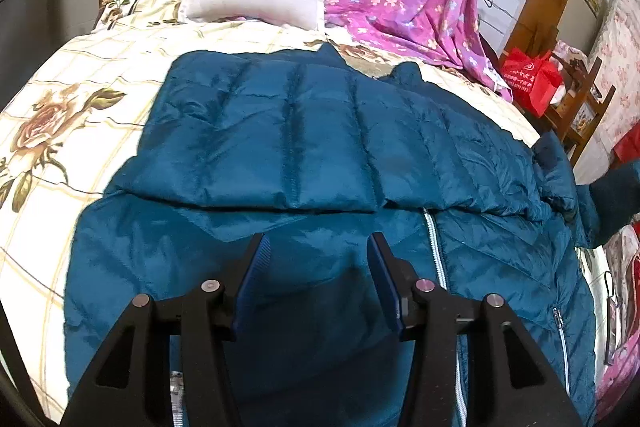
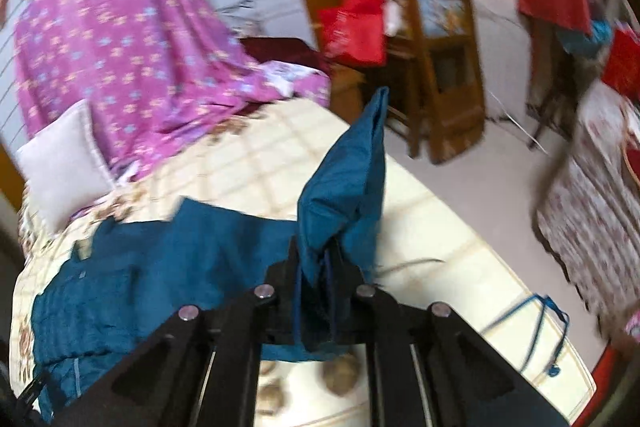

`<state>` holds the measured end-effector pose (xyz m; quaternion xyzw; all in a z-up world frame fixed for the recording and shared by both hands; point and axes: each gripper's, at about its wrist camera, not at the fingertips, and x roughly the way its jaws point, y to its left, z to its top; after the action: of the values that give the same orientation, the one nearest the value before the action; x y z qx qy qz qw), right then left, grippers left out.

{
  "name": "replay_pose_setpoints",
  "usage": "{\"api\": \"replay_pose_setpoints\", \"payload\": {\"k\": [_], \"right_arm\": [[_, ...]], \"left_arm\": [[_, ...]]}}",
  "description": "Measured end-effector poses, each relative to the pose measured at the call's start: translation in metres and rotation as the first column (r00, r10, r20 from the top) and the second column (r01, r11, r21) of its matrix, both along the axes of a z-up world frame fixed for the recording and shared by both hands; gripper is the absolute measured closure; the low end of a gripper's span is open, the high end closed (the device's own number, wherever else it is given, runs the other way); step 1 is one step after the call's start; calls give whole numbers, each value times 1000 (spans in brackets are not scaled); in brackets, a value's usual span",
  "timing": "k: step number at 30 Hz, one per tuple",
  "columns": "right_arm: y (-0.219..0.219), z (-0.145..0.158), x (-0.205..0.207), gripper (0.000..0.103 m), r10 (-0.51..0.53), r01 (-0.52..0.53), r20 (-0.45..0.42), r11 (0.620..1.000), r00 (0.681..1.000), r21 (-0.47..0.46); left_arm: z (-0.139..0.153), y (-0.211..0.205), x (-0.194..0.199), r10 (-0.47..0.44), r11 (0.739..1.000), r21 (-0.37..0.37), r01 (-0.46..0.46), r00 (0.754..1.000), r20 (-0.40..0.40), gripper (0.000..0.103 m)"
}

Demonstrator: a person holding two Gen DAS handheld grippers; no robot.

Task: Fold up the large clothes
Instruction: 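Grasp the sleeve end with the right tool and lift it, then carry the held sleeve over the jacket body with the right tool, release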

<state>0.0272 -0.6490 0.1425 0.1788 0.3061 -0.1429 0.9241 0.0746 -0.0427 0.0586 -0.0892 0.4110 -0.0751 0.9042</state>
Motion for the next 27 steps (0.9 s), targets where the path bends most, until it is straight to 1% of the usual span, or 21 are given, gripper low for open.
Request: {"api": "replay_pose_setpoints", "payload": {"k": [4,5,7,11,13,16,17,18,21,23,25,27], "right_arm": [[62,30,21,95,117,-116,39,993,992,-36],[85,38,29,95,160,-158,46,986,986,-48],[116,47,39,95,218,-215,49,975,975,-62],[193,59,66,95,351,-346,51,934,935,-85],[237,59,82,95,423,-418,44,904,905,-89],[292,53,96,95,502,-497,30,862,865,-96],[314,48,102,95,532,-528,22,844,846,-92],[329,43,106,95,552,-549,15,832,834,-88],[380,24,120,95,622,-622,-12,781,783,-59],[407,9,126,95,661,-662,-31,749,750,-30],[439,-14,135,95,693,-695,-60,719,718,4],[456,-34,144,95,712,-711,-82,702,697,47]], "left_arm": [[5,14,-2,22,1000,-9,-22,1000,11,63],[6,18,-2,29,999,-14,-29,1000,12,63],[7,26,-2,43,999,-27,-43,999,14,63],[9,37,-2,61,997,-40,-60,998,17,63],[8,42,-2,68,997,-45,-67,998,14,63],[7,51,-3,79,996,-49,-78,997,13,63],[7,53,-3,82,995,-50,-81,997,13,63],[6,57,-3,87,995,-52,-86,996,13,63],[6,66,-2,103,993,-60,-102,995,10,63],[5,74,-1,115,991,-66,-115,993,7,63],[4,80,-1,125,990,-70,-125,992,3,63],[2,85,1,133,989,-72,-132,991,-1,63]]}}
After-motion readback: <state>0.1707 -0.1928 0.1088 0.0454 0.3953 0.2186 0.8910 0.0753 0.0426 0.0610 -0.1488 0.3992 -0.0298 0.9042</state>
